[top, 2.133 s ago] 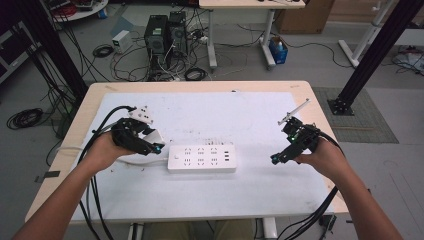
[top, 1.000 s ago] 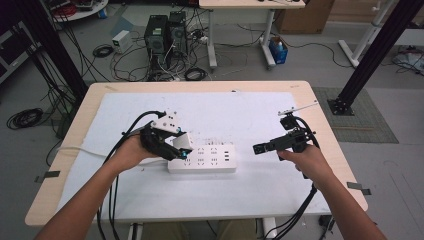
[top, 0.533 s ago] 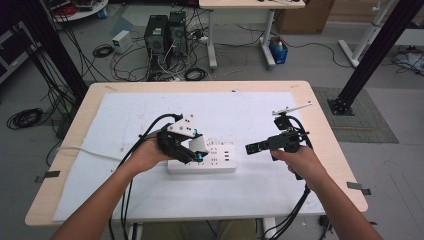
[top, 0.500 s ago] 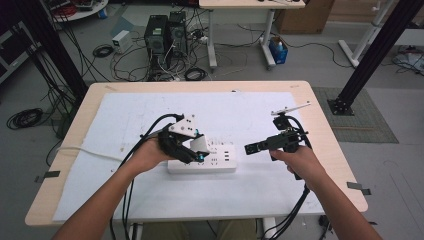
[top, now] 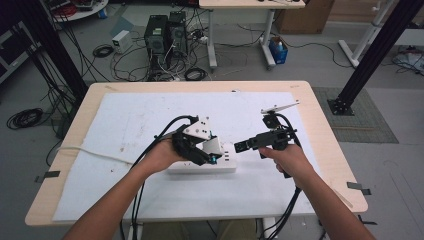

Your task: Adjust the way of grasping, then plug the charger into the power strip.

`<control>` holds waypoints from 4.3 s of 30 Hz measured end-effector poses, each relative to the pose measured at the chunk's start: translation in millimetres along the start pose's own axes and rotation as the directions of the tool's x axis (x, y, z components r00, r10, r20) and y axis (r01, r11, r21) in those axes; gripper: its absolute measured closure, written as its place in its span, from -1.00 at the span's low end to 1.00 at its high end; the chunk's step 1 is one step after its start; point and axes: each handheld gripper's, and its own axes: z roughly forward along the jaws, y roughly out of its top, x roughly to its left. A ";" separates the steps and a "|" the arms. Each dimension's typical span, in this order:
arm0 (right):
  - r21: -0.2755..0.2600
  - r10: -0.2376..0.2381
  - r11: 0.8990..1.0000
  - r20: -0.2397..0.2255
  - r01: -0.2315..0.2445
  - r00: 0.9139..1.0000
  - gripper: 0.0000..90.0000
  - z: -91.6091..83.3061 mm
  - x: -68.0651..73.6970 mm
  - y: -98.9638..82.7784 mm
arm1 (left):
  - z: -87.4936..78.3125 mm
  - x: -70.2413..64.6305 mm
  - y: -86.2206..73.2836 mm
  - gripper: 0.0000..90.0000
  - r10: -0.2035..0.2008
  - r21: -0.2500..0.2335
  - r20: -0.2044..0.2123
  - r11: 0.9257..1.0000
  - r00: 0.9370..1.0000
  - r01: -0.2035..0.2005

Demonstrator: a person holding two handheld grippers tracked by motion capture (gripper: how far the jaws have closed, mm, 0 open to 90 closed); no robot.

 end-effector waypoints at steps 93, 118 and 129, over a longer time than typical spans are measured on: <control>0.218 -0.314 0.942 0.316 0.254 0.895 0.38 -41.8 -18.7 5.7 | -82.3 34.1 -75.2 -0.61 -0.346 0.460 -0.069 0.821 0.936 0.337; 0.414 -0.521 0.839 0.420 0.354 0.743 0.38 -62.0 -13.5 11.2 | -135.2 30.5 -110.7 -0.61 -0.228 0.565 -0.246 0.756 0.942 0.331; 0.405 -0.554 0.820 0.383 0.405 0.739 0.38 -55.6 -6.6 12.7 | -139.0 33.5 -112.3 -0.61 -0.261 0.503 -0.289 0.777 0.921 0.378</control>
